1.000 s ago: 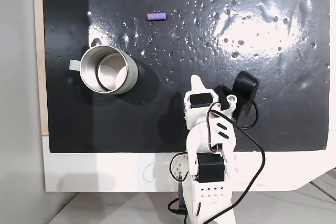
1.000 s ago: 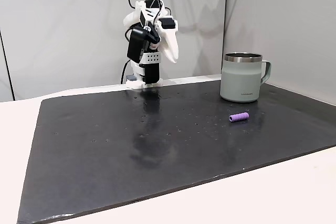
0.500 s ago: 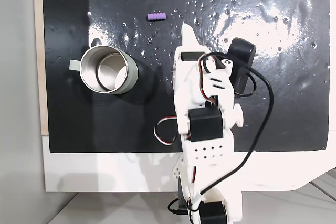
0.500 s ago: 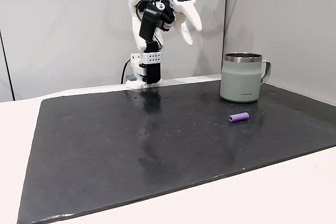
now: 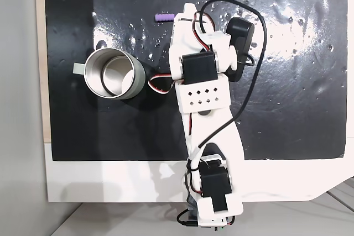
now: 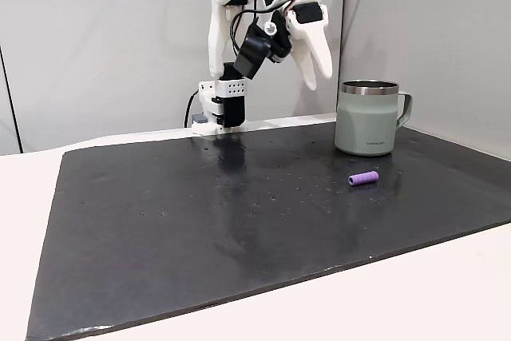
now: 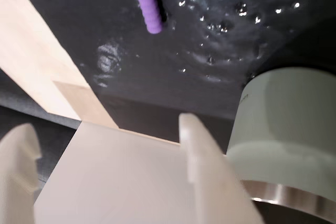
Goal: Grasp a pengrip and put it in the cup.
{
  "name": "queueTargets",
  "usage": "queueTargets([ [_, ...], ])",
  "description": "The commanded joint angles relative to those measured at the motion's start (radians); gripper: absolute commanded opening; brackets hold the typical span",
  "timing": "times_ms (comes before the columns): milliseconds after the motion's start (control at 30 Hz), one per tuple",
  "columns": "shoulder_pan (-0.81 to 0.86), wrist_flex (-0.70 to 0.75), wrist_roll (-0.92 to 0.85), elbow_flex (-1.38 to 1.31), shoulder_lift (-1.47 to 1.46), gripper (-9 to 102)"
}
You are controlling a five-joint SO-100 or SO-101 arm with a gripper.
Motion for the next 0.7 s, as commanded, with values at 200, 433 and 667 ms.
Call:
queueTargets([
  [200,-0.031,-0.006,0.035,-0.232,-0.224,27],
  [433,-0.092,0.026,0.049,-0.448,-0.43,27],
  [667,-0.103,-0.011,0.081,-0.472,-0.526,27],
])
